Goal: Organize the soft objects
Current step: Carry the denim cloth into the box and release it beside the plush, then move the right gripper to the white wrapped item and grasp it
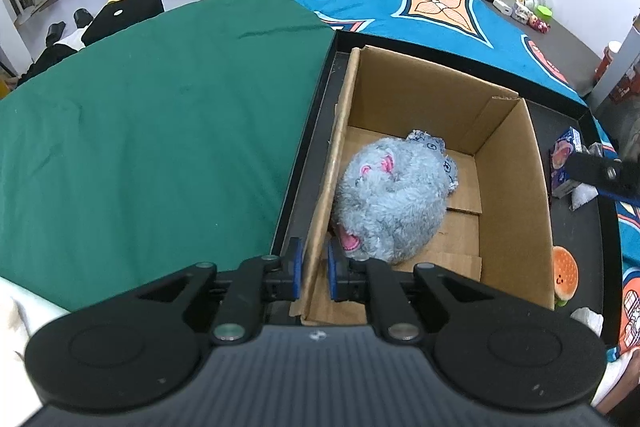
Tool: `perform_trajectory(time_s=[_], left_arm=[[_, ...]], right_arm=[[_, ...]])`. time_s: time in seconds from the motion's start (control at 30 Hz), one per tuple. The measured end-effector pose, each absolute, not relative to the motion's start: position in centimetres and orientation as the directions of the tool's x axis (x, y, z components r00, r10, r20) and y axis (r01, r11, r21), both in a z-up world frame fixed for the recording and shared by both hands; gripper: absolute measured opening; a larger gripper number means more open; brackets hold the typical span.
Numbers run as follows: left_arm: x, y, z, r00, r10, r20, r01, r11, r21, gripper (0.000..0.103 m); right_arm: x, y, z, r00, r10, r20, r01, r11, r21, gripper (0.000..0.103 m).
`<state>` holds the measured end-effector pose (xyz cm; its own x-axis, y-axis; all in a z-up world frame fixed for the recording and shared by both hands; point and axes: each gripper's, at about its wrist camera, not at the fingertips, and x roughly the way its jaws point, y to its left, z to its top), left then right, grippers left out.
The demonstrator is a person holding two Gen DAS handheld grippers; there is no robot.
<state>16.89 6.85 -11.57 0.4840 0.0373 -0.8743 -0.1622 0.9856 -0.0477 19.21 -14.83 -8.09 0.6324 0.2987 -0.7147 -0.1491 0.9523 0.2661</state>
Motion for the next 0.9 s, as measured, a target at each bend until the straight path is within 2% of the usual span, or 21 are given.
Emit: perform_trajectory(time_s=[0.17, 0.23, 0.3, 0.37, 0.5, 0.9], left_arm=[[16.6, 6.4, -11.3, 0.491, 0.052, -0.87, -0.153, 0.988, -0.028, 0.016], [16.6, 6.2, -11.3, 0.486, 0.052, -0.872, -0.144, 0.989, -0.021, 0.021], [16.6, 5.9, -11.3, 0.484, 0.064, -0.873, -0.142, 0.99, -0.006, 0.034], [16.5, 5.6, -11.1, 0.492, 0.076, -0.867, -0.138, 0.99, 0.009, 0.041], [16.3, 5.0, -10.8, 0.504, 0.095, -0.859, -0.125, 0.991, 0.036, 0.051], [15.8, 4.1, -10.4, 0.516, 0.133, -0.846, -0.105, 0.99, 0.092, 0.058]], right_arm=[[18.0, -16.8, -8.7, 0.633, 0.274, -0.724, -0.101, 0.957, 0.273, 0.066], [17.3, -17.6, -8.9, 0.637, 0.26, -0.726, -0.08, 0.958, 0.274, 0.067], [17.0, -18.3, -9.3, 0.635, 0.253, -0.73, -0.069, 0.96, 0.272, 0.068], [16.5, -18.8, -9.8, 0.629, 0.244, -0.738, -0.054, 0.961, 0.271, 0.069], [15.6, -19.8, -10.6, 0.618, 0.231, -0.752, -0.024, 0.961, 0.276, 0.072], [12.7, -22.5, -12.5, 0.633, 0.177, -0.754, 0.06, 0.959, 0.276, 0.074]])
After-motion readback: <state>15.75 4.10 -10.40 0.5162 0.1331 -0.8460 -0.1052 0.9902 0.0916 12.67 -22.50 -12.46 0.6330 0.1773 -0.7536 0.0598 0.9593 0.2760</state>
